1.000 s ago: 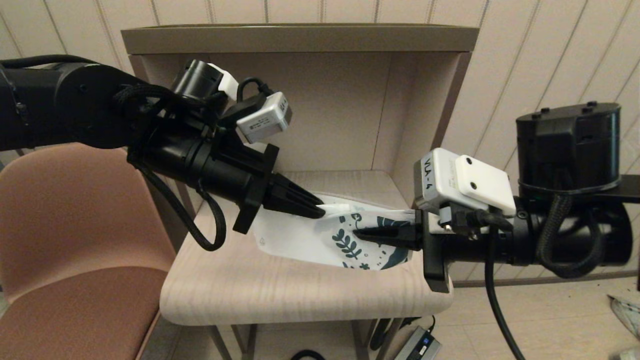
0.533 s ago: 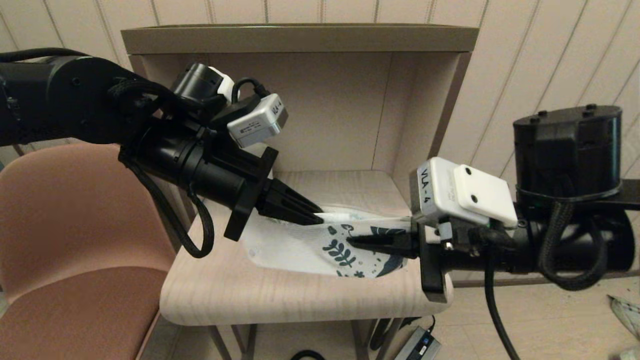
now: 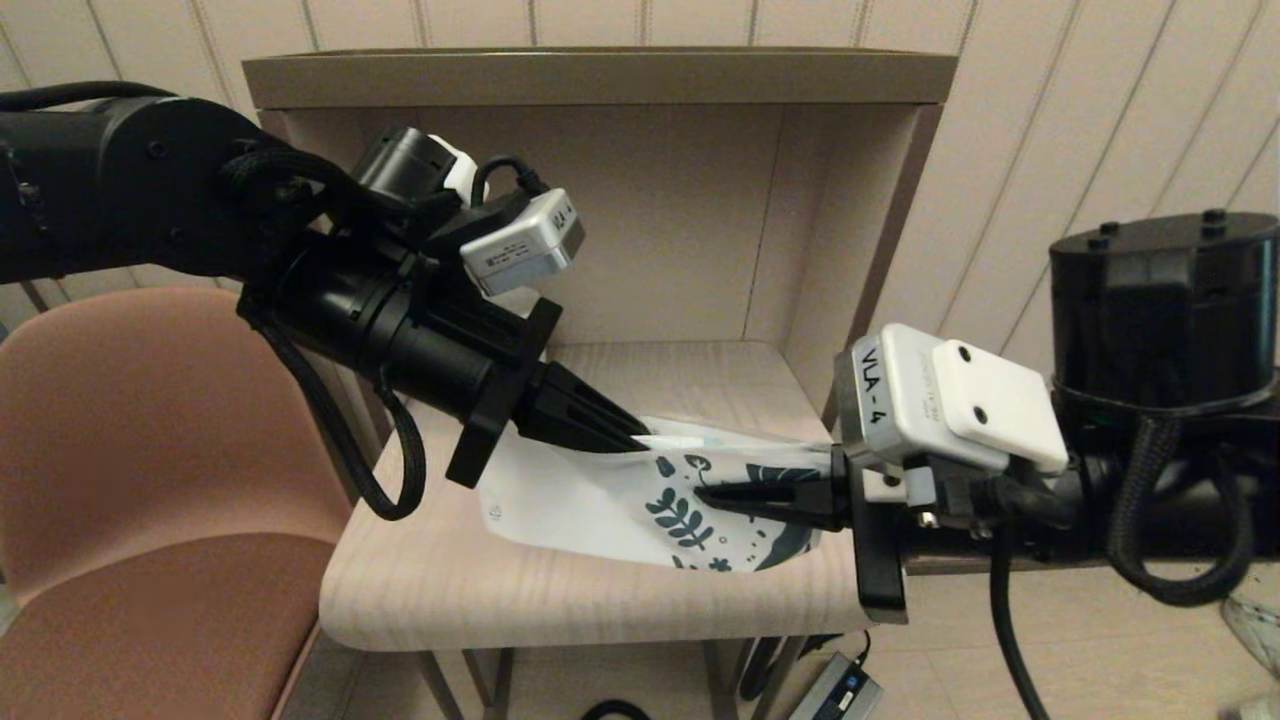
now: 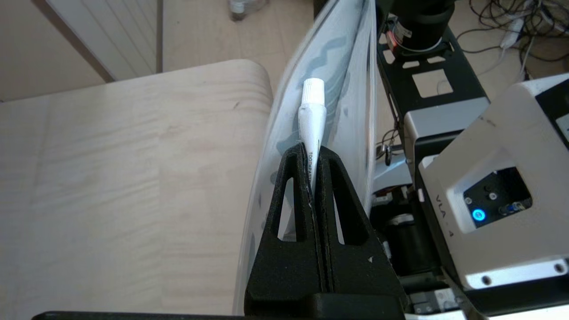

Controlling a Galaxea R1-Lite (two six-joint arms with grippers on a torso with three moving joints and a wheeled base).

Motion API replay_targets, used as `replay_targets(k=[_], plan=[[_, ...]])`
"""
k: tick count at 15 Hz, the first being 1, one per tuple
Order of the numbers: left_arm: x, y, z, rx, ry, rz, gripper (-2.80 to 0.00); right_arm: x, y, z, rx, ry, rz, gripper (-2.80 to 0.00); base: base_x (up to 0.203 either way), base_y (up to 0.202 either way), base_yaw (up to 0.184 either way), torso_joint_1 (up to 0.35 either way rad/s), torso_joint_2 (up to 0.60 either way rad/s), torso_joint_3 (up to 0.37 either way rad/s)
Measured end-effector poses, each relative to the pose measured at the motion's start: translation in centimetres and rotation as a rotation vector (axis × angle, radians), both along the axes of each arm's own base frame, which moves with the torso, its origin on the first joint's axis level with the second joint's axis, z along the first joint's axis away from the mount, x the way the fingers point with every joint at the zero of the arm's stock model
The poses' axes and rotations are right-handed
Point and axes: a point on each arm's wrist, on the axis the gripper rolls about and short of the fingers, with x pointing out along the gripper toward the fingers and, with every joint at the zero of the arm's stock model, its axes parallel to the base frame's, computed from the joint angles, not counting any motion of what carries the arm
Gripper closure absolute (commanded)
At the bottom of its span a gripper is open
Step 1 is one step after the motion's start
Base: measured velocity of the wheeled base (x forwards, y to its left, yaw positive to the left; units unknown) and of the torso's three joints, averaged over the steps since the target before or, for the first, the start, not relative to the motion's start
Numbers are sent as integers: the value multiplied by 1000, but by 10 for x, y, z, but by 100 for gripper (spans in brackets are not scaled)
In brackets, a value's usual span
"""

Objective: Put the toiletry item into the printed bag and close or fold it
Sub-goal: Place the toothpaste in the storage bag

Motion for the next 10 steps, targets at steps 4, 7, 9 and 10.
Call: replay_targets(k=[4, 7, 9, 10], plan=[[0, 0, 0, -2, -6, -6, -280, 2, -1, 1, 3, -3, -8, 0, 0, 0, 0, 0, 0, 0], [2, -1, 1, -11, -14, -5, -280, 4, -2, 1, 2, 0, -14, 0, 0, 0, 0, 0, 0, 0], [5, 2, 8, -26, -35, 9, -280, 5, -4, 1, 5, 1, -25, 0, 0, 0, 0, 0, 0, 0], [9, 7, 16, -42, -60, 29, -280, 6, -6, 1, 5, 5, -33, 0, 0, 0, 0, 0, 0, 0]])
